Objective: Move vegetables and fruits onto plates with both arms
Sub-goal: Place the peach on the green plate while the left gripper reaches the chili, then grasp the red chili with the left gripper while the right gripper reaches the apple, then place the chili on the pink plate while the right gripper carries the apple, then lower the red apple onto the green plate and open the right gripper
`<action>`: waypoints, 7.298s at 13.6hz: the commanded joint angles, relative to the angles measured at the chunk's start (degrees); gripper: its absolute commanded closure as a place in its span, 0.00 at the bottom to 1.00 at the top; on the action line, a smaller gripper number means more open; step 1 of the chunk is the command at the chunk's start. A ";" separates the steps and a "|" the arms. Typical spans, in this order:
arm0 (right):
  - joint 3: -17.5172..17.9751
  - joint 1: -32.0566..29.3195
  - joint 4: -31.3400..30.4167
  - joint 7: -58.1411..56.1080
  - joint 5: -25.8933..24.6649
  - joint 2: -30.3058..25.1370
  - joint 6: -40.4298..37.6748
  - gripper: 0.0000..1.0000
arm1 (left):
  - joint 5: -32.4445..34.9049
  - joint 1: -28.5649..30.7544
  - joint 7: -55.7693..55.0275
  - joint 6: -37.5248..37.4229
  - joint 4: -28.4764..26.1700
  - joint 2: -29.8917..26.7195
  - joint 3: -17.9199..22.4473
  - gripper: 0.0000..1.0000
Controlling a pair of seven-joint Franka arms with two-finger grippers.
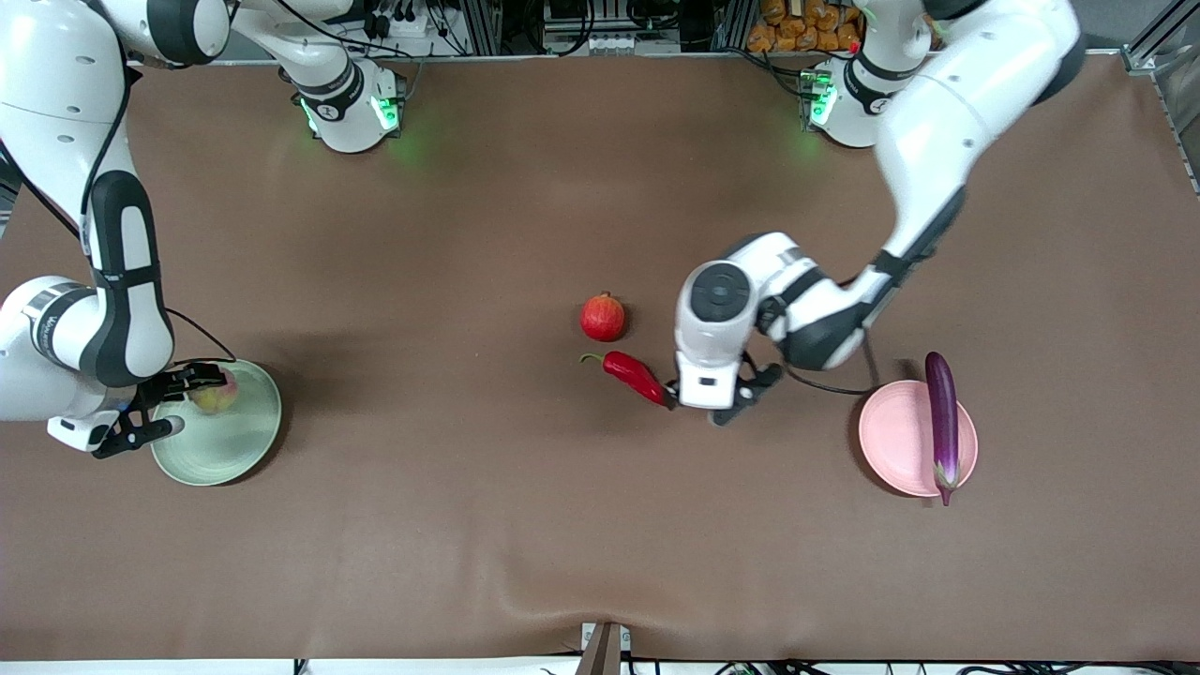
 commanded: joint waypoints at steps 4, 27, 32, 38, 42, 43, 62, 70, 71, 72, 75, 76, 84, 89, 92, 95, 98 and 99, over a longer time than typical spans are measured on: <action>0.34 0.82 11.88 -0.28 1.36 -1.81 -17.70 0.00 | -4.65 -13.32 -13.81 3.71 4.23 3.07 9.28 0.00; 2.71 38.95 15.51 92.09 19.55 -9.28 -24.00 0.00 | -3.69 24.80 45.46 -11.58 0.90 -1.58 -10.67 1.00; 5.88 47.40 11.21 100.37 18.24 -4.99 -6.89 0.00 | -3.51 34.82 60.42 -11.50 -3.15 -3.78 -10.67 1.00; 6.06 51.98 8.49 100.29 12.61 1.26 4.04 0.00 | -0.88 39.94 65.54 -9.91 -5.35 -3.34 -10.50 1.00; 5.97 53.56 5.75 100.02 12.52 2.66 10.82 0.00 | 4.22 41.34 65.72 -7.28 -6.93 -2.73 -10.32 1.00; 5.97 53.65 5.66 100.02 12.43 3.19 11.60 0.00 | 4.22 41.69 65.72 -6.84 -7.11 -2.47 -10.32 1.00; -6.66 31.25 10.06 45.77 8.74 -5.16 -15.18 1.00 | 4.40 60.06 64.48 -13.93 -3.18 -4.40 -33.51 0.00; -8.71 14.11 10.50 4.87 8.65 2.66 -6.61 1.00 | 8.71 60.33 66.24 -25.37 1.84 -4.84 -39.84 0.00; -8.71 13.66 10.15 1.70 8.65 3.45 -3.80 1.00 | 8.71 60.33 66.33 -26.25 2.20 -4.84 -40.46 0.00; -8.71 13.22 10.06 0.02 8.65 4.33 -2.64 1.00 | 8.71 60.33 66.33 -26.52 2.21 -4.84 -40.73 0.00; -8.10 10.41 10.06 -4.55 10.22 6.62 -0.27 1.00 | 8.80 60.42 66.33 -27.40 2.29 -4.84 -41.43 0.00; -8.01 10.32 10.06 -6.57 10.93 7.32 1.05 1.00 | 8.71 60.42 66.33 -27.40 2.29 -4.84 -41.61 0.00; -8.09 9.00 17.77 -6.78 17.53 7.15 -16.21 0.00 | 8.71 62.61 66.33 -28.72 2.21 -4.84 -44.42 0.00; 1.36 5.07 19.99 6.11 16.92 4.00 -21.08 0.00 | 8.53 63.32 66.68 -29.95 2.21 -4.84 -45.91 0.00; 13.14 0.57 21.31 18.58 8.42 1.01 -21.00 0.00 | 7.92 63.40 66.68 -30.04 2.21 -4.92 -45.91 0.00; 25.18 -3.38 21.31 37.73 0.51 -2.24 -20.99 0.00 | 5.91 63.06 66.86 -30.04 2.29 -7.28 -45.22 0.00; 33.20 -5.06 20.70 49.81 -8.90 -7.24 -21.43 0.00 | -2.59 57.71 67.21 -30.04 4.56 -16.23 -36.81 0.00; 33.04 -5.06 20.43 50.97 -9.36 -9.61 -24.04 0.00 | -7.59 55.78 68.78 -30.04 5.80 -18.87 -32.60 0.00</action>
